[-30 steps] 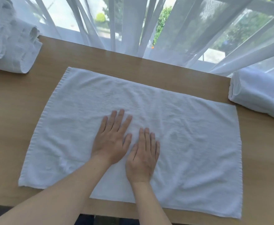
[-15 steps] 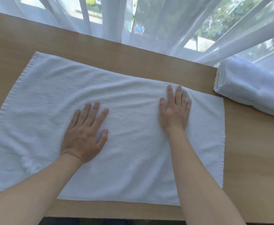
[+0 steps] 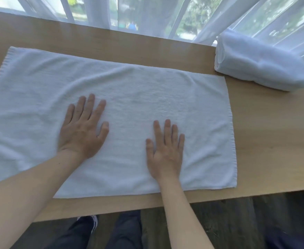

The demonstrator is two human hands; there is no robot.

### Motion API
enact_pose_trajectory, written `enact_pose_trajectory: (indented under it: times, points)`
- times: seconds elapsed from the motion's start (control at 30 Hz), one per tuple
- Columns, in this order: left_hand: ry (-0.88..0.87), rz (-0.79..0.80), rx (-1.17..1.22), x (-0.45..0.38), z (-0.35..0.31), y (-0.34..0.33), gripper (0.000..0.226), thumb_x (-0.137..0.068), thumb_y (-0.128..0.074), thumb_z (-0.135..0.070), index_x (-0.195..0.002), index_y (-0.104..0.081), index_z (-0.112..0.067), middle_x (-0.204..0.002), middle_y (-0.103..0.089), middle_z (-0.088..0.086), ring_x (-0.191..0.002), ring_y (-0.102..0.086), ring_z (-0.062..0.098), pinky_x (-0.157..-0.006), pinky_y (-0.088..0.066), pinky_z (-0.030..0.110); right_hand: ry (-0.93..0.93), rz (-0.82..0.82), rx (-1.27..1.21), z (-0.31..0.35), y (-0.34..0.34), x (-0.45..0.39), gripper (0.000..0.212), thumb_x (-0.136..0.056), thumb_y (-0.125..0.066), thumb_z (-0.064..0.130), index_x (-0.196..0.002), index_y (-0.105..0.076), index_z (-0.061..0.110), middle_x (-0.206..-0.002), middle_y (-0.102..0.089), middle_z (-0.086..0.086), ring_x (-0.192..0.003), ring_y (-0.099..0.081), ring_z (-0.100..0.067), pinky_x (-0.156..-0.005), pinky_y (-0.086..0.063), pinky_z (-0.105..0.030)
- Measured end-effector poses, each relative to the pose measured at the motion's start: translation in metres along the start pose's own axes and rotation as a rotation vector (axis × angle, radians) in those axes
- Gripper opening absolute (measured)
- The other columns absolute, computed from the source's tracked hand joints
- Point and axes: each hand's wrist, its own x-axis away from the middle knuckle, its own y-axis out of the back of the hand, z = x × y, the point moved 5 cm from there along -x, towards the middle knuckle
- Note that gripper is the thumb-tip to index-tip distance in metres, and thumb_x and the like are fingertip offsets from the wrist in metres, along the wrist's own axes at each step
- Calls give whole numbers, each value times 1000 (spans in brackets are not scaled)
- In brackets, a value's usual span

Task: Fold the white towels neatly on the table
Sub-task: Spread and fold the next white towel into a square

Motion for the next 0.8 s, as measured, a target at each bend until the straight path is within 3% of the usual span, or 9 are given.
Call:
enact_pose_trajectory:
  times: [0.2,0.3,0.43,0.57,0.67,0.8]
  points:
    - [3,3,14,0,-1,-1,70,-94,-25,-49,-159,-23,-24,-167,-14,7,-154,-12,27,-125,-5,45,-321,1,-3,-127,27,-5,65,-96,4,62,-157,10,41,-166,18,7,-151,20,-11,-123,13,-42]
    - [-4,-10,27,0,-3,1,70,-94,-25,-48,-159,-25,-21,-166,-16,9,-153,-14,30,-125,-7,46,-404,-13,-43,-149,39,-7,68,-97,0,63,-158,10,34,-167,15,4,-152,19,-15,-123,11,-46]
    - [-10,-26,5,1,-3,-1,70,-93,-26,-47,-158,-26,-20,-166,-19,11,-153,-16,32,-125,-8,47,-213,-100,-95,-88,49,-51,70,-99,-8,59,-160,4,27,-167,10,4,-153,16,-16,-122,14,-43]
    - [-19,-35,-1,-1,-3,-1,69,-94,-28,-47,-158,-27,-20,-165,-21,10,-152,-18,31,-124,-11,48,65,-35,-77,-8,36,-106,65,-101,-10,55,-160,3,30,-167,11,8,-153,16,-15,-122,17,-42]
    - [-14,-48,-2,0,0,-3,68,-95,-30,-46,-158,-26,-23,-166,-19,7,-153,-16,28,-125,-11,48,74,33,-9,-12,30,-142,61,-102,-12,55,-159,1,38,-167,10,8,-153,14,-14,-122,16,-43]
    - [-23,-75,-6,0,1,-4,67,-95,-32,-45,-157,-29,-22,-165,-22,7,-152,-19,28,-125,-12,47,-62,34,25,-72,49,-178,58,-102,-11,54,-158,0,42,-167,11,7,-153,14,-13,-122,14,-44]
